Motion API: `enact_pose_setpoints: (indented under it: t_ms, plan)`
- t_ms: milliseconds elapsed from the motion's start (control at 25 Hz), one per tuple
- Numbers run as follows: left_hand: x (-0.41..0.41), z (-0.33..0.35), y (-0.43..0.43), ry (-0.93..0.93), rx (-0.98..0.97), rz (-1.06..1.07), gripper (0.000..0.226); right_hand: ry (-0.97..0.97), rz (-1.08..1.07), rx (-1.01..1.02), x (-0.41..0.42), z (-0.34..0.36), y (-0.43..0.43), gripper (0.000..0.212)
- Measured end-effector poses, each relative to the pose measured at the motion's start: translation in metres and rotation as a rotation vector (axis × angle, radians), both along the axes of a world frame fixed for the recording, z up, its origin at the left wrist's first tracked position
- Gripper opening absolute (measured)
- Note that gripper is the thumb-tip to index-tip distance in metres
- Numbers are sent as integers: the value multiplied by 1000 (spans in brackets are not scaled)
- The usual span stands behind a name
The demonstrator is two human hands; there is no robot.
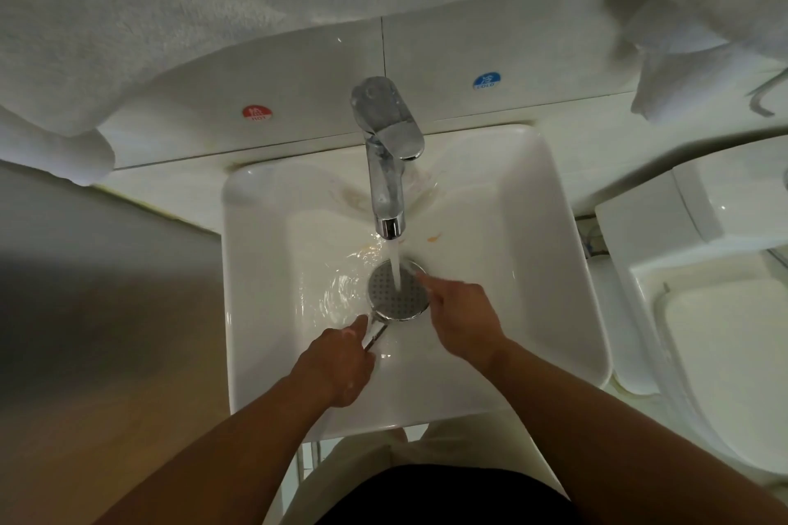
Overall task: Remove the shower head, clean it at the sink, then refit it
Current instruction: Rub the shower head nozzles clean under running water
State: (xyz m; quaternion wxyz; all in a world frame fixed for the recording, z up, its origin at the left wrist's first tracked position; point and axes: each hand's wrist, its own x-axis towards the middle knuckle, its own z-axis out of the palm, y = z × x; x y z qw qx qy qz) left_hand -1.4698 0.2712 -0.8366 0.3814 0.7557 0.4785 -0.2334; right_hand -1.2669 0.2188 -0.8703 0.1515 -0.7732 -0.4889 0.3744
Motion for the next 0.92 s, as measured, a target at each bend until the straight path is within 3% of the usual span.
enact_pose_setpoints:
  t_ms: [240,360,480,920]
  plan:
    - [4,3,-4,90,66,35,61,-83,163,-48,-1,5,8,45]
    - [4,2,-2,141,116,-7,63,-87,141,-35,2,9,17,46]
    - [6,3,2,171,120,-39,63,-86,280,-32,-3,11,15,46]
    - [5,6,1,181,116,-28,63,-73,326,-4,-4,3,6,43]
